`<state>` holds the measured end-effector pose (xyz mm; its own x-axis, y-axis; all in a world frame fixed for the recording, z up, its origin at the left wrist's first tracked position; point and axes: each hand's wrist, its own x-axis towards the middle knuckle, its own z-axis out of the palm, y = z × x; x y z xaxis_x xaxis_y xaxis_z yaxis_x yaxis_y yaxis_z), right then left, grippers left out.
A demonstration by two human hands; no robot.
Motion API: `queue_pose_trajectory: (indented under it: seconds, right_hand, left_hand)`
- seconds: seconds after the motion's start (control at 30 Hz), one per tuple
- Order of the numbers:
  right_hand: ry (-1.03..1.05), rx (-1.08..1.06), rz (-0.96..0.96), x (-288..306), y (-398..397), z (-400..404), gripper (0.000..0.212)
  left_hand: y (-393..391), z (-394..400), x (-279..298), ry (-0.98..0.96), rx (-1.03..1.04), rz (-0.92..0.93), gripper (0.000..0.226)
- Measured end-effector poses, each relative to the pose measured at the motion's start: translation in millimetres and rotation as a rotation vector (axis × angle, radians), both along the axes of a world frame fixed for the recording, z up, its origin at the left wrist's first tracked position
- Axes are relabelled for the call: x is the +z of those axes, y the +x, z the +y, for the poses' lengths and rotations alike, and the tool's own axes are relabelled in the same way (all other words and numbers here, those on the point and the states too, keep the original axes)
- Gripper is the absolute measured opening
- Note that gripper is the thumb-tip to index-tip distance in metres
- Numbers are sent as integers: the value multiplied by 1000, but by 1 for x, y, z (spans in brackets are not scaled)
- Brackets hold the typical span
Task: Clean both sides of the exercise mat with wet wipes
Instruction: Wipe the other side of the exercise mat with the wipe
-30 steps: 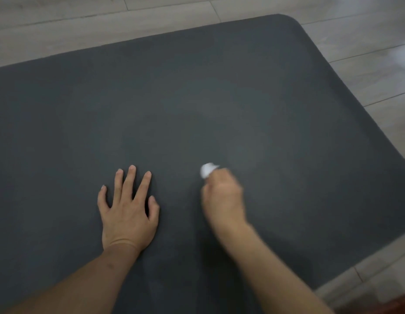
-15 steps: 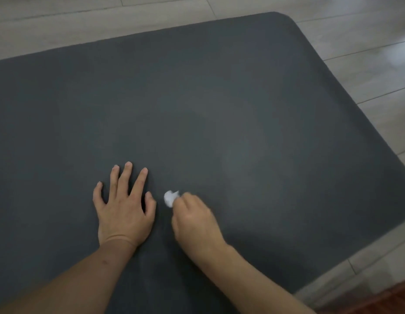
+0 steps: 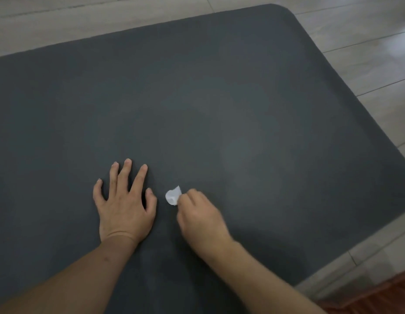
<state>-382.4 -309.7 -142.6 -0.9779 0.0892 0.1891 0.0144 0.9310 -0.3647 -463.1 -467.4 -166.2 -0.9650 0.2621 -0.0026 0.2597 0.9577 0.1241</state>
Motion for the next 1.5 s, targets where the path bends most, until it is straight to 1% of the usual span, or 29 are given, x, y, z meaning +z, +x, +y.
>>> queue_pose_trajectory:
  seconds: [0.03, 0.1, 0.17, 0.2, 0.23, 0.27, 0.3, 0.33, 0.4, 0.43, 0.47, 0.5, 0.53, 0.6, 0.67, 0.7, 0.73, 0.77, 0.83, 0.87, 0.9, 0.93, 0.97, 1.0, 1.07, 1.13, 1.23, 1.4, 1.5]
  right_hand:
    - [19, -35, 3, -1, -2, 25, 10]
    - [84, -306, -30, 4, -8, 97, 17]
    - [78, -584, -79, 15, -7, 163, 20]
    - [54, -668, -64, 17, -5, 175, 16]
    - [48, -722, -29, 20, -5, 165, 11]
    - [30, -712, -6, 17, -6, 140, 8]
    - [-13, -626, 29, 12, -7, 104, 8]
    - [-33, -470, 54, 7, -5, 64, 9]
    - [-9, -125, 23, 3, 6, 9, 9]
    - [2, -20, -3, 1, 9, 7, 9]
    - [4, 1, -17, 0, 8, 25, 9]
    - [29, -52, -23, 0, 4, 52, 10]
    - [65, -159, -27, 0, 0, 82, 12]
    - [70, -447, -37, 4, -6, 143, 15]
    - [-3, -680, -30, 7, -6, 161, 14]
    - [-6, -730, -7, 6, -8, 147, 13]
    - [-19, -707, 28, 3, -8, 123, 12]
    - [-41, -624, 64, -1, -9, 92, 13]
    - [-89, -334, 51, -5, -2, 34, 16]
    - [-96, -184, 26, -7, 2, 18, 17]
    - [-100, -78, 5, -8, 5, 15, 17]
    - [-103, -37, -10, -9, 6, 26, 16]
    - [-93, -66, -13, -10, 6, 45, 14]
    - [-74, -151, -1, -11, 7, 66, 13]
    - [-75, -382, 63, -12, 8, 105, 15]
    - [-97, -478, 144, -14, 12, 116, 14]
    - [-103, -458, 206, -23, 14, 111, 11]
    - [-122, -442, 218, -22, 12, 117, 10]
    - [-124, -447, 210, -19, 12, 116, 11]
  left_hand:
    - [0, 0, 0, 0, -2, 3, 63]
    - [-1, 1, 1, -6, -7, 1, 63]
    - [-2, 1, 1, -5, -3, -4, 63]
    - [-2, 1, 1, -7, 0, -5, 63]
    - [-1, 1, 1, -10, 0, -4, 63]
    - [-1, 1, 1, -12, -3, -3, 63]
    - [-1, 1, 1, -12, -5, -2, 63]
    - [-1, 0, 1, -9, -4, 0, 62]
    - [-1, 0, 0, -12, -7, -4, 62]
    - [0, 0, 0, -14, -6, -7, 62]
    - [-1, 0, 1, -11, -6, -3, 63]
    - [-1, 1, 1, -8, -6, -1, 63]
    - [-2, 1, 1, -7, -7, -4, 63]
    - [-3, 1, 1, -8, -8, -7, 63]
    - [-3, 1, 0, -10, -9, -4, 63]
    - [-2, 1, 0, -14, -11, -7, 63]
    - [-2, 1, 0, -18, -11, -9, 63]
    - [-3, 0, 1, -19, -15, -9, 63]
    - [-4, 0, 0, -13, -20, -8, 63]
    - [-4, -1, 0, -10, -22, -10, 62]
    - [-4, -1, 0, -7, -22, -12, 62]
    - [-4, -2, 1, -5, -19, -10, 62]
    - [-3, -2, 1, -5, -19, -10, 62]
    - [-3, -1, 1, -6, -17, -13, 62]
    - [-4, -1, 1, 0, -8, -17, 63]
    - [-4, 0, 1, 5, -7, -22, 63]
    - [-4, 0, 0, -5, -9, -28, 63]
    - [-1, 2, 2, 5, -39, -24, 61]
    - [12, -1, 7, 13, -116, -40, 61]
